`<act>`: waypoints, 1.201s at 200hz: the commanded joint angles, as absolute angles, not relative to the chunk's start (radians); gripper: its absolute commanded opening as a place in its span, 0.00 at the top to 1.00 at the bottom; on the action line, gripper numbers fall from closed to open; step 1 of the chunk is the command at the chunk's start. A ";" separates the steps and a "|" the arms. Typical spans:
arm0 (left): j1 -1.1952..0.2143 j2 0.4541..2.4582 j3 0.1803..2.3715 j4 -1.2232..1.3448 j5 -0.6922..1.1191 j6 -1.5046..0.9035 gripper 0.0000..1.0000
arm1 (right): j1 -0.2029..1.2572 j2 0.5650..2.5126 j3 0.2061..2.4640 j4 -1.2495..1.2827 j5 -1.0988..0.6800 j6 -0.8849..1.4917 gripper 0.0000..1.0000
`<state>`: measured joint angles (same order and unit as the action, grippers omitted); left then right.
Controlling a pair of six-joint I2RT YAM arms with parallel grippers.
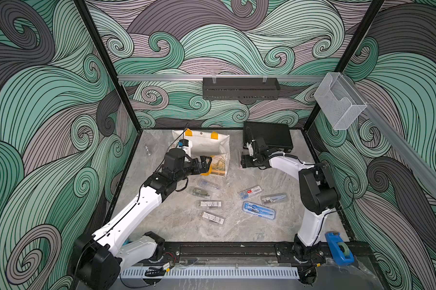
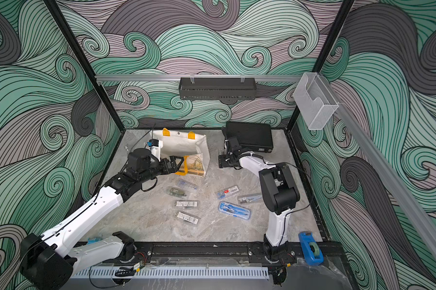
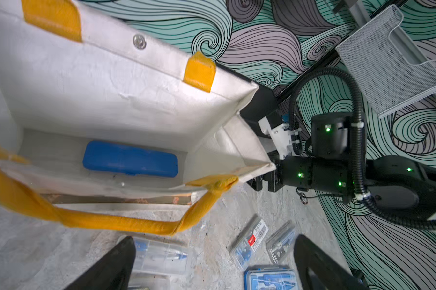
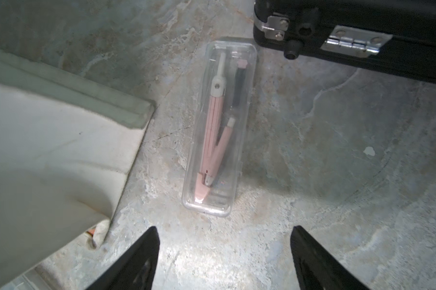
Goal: Put the compass set into the canvas bag
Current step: Pick up the compass set at the center of the board.
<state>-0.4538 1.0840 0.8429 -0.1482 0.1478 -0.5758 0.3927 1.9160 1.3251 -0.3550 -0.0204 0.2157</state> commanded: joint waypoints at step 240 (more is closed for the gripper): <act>-0.446 1.000 0.741 -0.037 0.094 -0.626 0.01 | 0.446 2.168 1.540 -0.442 0.113 0.239 0.50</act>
<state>-0.4534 1.0157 0.7357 -0.0513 0.1116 -0.6418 0.4438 2.1548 1.5257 -0.4183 0.0986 0.2234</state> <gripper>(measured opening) 0.986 0.521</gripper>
